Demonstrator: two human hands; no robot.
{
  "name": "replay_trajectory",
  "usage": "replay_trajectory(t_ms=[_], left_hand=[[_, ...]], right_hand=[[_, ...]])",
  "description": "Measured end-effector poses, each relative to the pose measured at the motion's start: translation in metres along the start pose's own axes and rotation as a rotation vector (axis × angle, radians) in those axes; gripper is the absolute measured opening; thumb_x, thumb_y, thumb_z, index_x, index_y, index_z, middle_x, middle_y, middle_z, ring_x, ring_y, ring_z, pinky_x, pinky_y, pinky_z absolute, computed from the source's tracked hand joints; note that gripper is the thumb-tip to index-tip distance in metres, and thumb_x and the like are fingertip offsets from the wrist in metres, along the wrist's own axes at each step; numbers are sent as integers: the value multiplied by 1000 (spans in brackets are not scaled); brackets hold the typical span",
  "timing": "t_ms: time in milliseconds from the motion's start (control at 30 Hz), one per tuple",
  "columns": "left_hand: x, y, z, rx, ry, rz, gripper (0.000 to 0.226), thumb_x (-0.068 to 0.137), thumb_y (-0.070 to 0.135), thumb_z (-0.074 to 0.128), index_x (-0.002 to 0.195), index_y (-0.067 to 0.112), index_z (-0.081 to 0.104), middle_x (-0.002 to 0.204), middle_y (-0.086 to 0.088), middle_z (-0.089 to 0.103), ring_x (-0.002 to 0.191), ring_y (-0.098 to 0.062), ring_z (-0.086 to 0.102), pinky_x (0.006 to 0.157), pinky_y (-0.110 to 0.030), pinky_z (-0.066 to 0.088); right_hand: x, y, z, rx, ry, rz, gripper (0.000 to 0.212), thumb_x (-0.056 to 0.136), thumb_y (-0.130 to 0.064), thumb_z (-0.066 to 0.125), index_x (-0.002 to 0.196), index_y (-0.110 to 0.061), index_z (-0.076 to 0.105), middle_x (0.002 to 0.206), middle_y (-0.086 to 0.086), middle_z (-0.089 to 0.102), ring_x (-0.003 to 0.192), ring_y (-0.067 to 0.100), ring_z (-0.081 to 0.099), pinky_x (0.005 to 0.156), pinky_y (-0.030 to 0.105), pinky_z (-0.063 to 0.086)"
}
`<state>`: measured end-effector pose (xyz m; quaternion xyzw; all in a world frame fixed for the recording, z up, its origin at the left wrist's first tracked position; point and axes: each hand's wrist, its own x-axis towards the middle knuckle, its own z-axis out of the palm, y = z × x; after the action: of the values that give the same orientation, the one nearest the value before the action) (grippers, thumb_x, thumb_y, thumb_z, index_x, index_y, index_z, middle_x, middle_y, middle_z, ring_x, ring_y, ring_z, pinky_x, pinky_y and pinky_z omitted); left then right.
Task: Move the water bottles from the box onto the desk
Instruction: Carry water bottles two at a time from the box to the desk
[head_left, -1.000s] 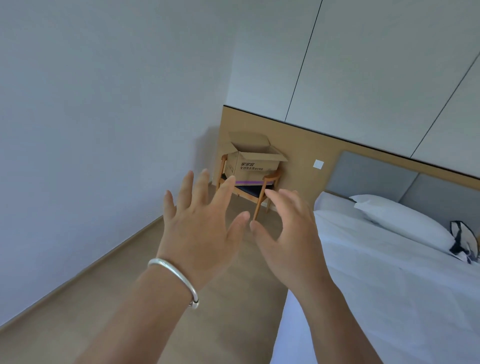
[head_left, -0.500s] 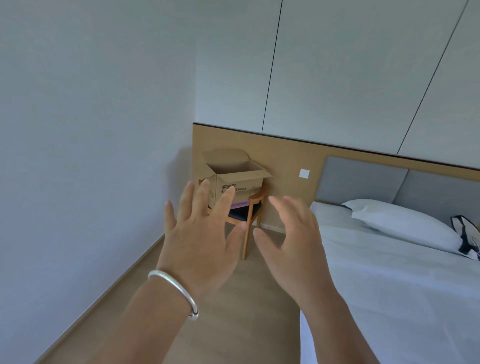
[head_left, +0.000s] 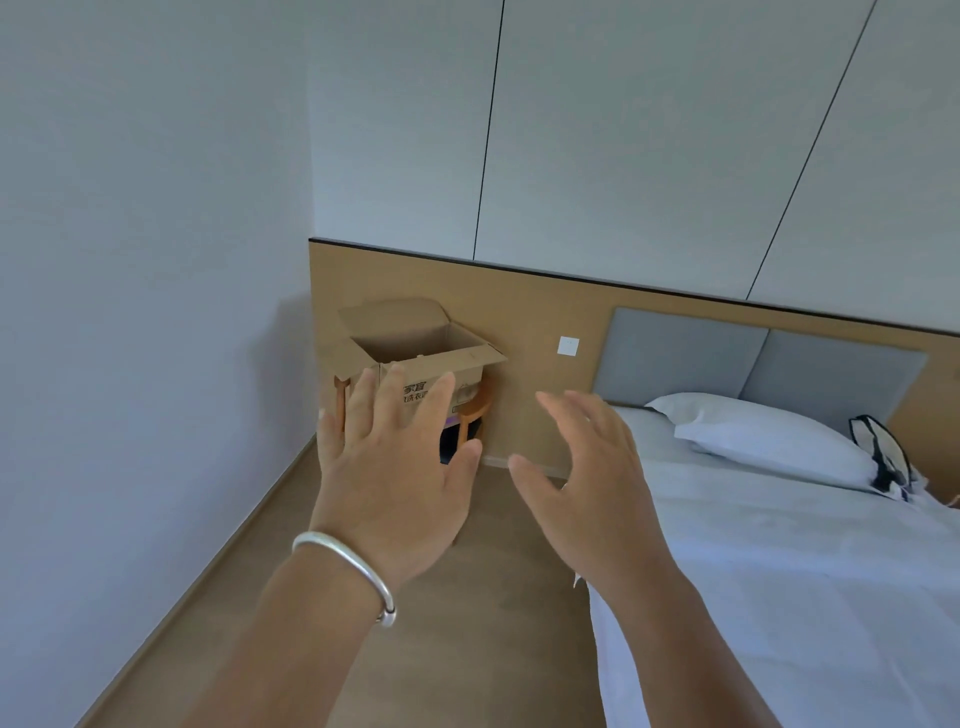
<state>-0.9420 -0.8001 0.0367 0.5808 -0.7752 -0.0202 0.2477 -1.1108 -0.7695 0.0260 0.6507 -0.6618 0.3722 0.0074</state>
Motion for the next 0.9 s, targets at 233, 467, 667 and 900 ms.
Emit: replay_trajectory(t_ms=[233, 467, 667, 900], left_hand=[[110, -84, 5, -129, 11, 5, 64, 95, 58, 26, 154, 42, 5, 164, 1, 1, 151, -21, -11, 121, -49, 0], [203, -159, 23, -184, -15, 8, 67, 96, 59, 29, 154, 42, 1, 165, 2, -1, 151, -19, -12, 122, -47, 0], [274, -193, 58, -174, -65, 23, 67, 97, 59, 29, 155, 40, 1, 165, 2, 0, 151, -20, -11, 122, -48, 2], [382, -219, 110, -129, -113, -5, 66, 97, 55, 31, 154, 40, 1, 165, 3, -1, 151, -19, -11, 122, -50, 7]], right_hand=[[102, -37, 72, -46, 11, 41, 57, 92, -40, 60, 145, -32, 41, 149, -12, 33, 143, 6, 19, 119, 39, 25], [178, -58, 153, -52, -12, 78, 58, 92, -40, 60, 146, -33, 41, 149, -15, 33, 143, 3, 17, 120, 31, 20], [242, -45, 206, -44, -36, 123, 58, 92, -42, 59, 146, -35, 38, 152, -16, 30, 145, 2, 13, 122, 36, 19], [347, 0, 270, 11, -43, 111, 58, 89, -45, 58, 144, -32, 42, 148, -15, 35, 139, 1, 21, 119, 32, 22]])
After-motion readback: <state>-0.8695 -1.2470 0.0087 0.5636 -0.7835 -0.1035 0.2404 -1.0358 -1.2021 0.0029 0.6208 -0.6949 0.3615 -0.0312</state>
